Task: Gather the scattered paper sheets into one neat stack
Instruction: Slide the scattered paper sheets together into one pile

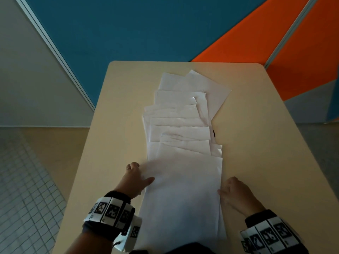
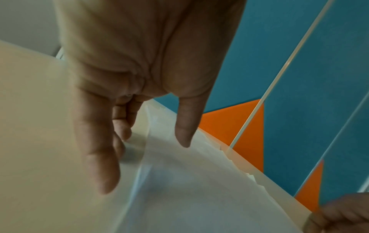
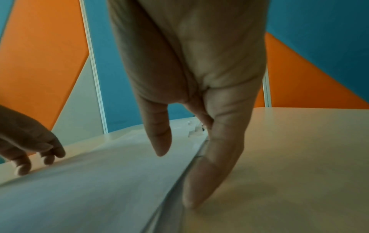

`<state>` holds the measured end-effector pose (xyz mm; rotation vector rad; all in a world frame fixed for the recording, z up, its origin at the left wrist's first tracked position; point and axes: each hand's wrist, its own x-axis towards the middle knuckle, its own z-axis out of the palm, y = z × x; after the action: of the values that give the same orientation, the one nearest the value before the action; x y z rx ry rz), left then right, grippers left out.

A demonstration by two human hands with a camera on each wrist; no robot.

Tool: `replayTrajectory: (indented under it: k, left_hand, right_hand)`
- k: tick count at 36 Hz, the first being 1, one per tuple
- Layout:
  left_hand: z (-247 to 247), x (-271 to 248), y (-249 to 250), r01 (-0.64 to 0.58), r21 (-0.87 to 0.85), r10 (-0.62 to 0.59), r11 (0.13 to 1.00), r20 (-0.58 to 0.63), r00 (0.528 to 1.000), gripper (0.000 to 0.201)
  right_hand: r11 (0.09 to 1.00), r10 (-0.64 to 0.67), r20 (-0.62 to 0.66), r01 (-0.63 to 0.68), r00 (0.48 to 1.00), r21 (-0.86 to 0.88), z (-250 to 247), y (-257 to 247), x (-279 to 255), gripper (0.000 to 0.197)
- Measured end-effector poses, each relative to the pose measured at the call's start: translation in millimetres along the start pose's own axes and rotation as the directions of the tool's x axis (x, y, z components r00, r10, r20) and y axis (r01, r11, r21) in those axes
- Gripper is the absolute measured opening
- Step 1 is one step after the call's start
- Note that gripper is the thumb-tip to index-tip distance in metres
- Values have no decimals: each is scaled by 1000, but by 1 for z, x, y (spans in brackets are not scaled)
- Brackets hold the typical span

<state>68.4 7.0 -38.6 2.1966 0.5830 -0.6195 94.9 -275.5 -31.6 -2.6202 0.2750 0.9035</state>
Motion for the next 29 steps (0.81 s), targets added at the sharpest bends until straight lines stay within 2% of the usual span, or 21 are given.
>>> replayTrajectory:
  k: [3,6,9,12,16,19,22,25,29]
  left_hand:
    - [-2,3,5,-7,38,7,999,2,1000,65]
    - [-3,9,18,-26,111,27,993,-6,1000,66]
    - [-13,21,34,2,124,7,992,-76,997,65]
    - [-24,39,48,22,63,-14,998,-126,992,65]
    - [-27,57,63,4,33,0,999,-120,993,60]
    - [-25,65,70,-1,70,8,998,-104,995,62]
    - [-28,75,72,16,94,-4,995,-126,992,59]
    - [-35,86,76,34,106,-14,994,-179,984,67]
    - [-41,102,87,25,94,-7,995,-189,982,70]
  right_hand:
    - [999,-41,11,41,999,-21,0,-1,-3,39]
    - [996,-91,38,91,995,-10,-4,-12,6,18]
    - [995,-87,-74,90,993,40,-16,-20,27,18]
    - [994,-64,-139,75,988,81,-25,-29,50,27]
    - [996,-67,-173,75,983,38,-29,-50,64,36]
    - [997,-73,-151,79,986,28,-32,-57,72,39]
    - [994,-82,-166,92,983,51,-43,-57,83,35]
    - [996,-44,-209,58,977,61,-58,-60,95,35]
    - [995,-43,-238,63,970,78,-71,-73,117,37]
